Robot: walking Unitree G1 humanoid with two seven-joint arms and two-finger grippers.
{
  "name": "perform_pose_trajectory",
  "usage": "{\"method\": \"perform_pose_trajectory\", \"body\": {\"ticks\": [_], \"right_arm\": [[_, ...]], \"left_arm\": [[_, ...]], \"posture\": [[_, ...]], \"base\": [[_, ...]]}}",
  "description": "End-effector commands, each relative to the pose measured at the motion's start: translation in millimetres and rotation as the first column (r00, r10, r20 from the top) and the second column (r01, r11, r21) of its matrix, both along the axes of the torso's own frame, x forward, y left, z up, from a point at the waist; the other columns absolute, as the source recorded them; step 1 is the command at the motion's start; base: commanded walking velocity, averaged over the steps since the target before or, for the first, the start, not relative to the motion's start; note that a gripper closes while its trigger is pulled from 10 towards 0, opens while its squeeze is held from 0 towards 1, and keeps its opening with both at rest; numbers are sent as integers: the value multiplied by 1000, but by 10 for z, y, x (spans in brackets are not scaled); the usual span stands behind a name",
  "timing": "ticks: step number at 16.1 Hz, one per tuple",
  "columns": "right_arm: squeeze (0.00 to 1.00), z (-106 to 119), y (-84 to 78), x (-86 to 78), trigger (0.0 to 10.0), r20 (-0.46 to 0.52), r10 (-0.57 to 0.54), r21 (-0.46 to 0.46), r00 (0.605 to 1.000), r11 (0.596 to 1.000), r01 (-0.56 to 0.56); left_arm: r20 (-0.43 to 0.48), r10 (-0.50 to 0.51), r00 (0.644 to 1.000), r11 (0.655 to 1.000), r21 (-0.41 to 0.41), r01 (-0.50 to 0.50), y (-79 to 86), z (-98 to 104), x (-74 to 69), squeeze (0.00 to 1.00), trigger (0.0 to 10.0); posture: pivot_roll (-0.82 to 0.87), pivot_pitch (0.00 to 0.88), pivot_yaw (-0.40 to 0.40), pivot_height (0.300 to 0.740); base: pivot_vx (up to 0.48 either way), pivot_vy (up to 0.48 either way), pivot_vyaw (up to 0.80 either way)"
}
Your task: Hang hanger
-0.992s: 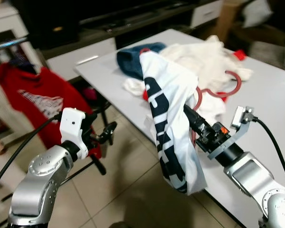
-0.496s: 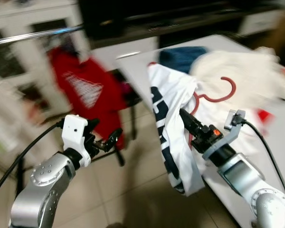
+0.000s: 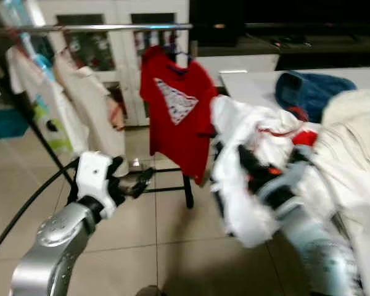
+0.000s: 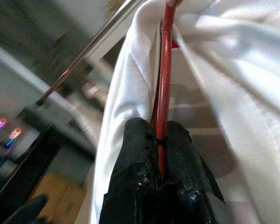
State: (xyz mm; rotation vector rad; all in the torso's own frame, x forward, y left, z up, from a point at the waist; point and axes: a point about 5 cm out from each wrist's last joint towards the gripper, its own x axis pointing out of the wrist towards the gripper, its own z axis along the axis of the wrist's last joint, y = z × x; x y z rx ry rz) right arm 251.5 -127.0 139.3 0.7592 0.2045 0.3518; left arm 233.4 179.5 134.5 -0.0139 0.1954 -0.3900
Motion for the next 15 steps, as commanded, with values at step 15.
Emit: {"method": "perform_pose_trajectory", "body": {"ticks": [15], "right_arm": [[0,-138,-88,123,10000,52,-41,-468,998,882,61]], "left_arm": [[25,1,1000,1000,11,-1,0,68,86,455,10000]], "posture": [[-4,0,7,740]], "base": [[0,252,210]]}}
